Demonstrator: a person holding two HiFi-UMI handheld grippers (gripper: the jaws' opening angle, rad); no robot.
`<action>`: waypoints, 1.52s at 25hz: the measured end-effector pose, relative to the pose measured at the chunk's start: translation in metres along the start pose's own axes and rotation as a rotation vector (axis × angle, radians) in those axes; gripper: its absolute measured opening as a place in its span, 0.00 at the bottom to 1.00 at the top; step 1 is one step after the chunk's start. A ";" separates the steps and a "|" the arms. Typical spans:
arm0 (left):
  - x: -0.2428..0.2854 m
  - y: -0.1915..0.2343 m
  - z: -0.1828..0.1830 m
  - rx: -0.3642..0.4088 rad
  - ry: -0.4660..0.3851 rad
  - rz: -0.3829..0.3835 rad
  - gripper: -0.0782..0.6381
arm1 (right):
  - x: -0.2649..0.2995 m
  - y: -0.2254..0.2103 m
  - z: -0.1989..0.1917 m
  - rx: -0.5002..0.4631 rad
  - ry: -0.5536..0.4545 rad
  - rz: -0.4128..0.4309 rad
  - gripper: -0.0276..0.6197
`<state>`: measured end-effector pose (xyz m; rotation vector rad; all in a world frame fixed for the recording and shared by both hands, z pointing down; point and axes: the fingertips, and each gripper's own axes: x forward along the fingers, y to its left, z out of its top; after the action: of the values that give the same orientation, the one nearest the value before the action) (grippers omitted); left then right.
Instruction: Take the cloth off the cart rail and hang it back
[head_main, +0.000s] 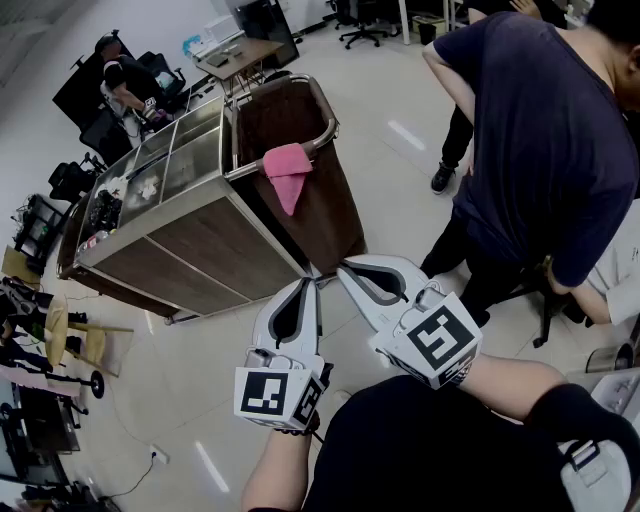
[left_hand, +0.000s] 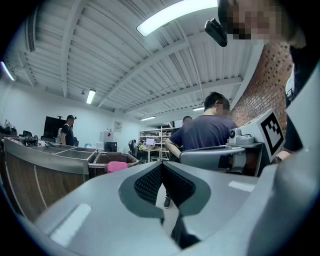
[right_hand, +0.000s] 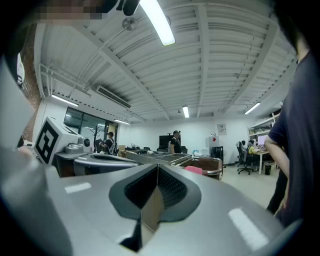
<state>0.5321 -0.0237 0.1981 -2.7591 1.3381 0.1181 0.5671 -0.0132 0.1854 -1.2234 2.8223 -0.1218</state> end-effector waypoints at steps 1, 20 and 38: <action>0.001 0.001 -0.001 0.000 0.001 0.003 0.11 | 0.000 -0.001 -0.001 0.000 0.001 0.002 0.05; -0.003 0.038 -0.012 -0.011 0.023 -0.001 0.11 | 0.039 0.000 -0.019 -0.117 -0.016 0.004 0.11; -0.002 0.162 -0.054 -0.036 0.064 -0.102 0.11 | 0.162 -0.010 -0.087 -0.078 0.117 -0.184 0.22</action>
<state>0.4056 -0.1280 0.2466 -2.8780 1.2175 0.0486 0.4561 -0.1349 0.2685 -1.5413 2.8307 -0.0955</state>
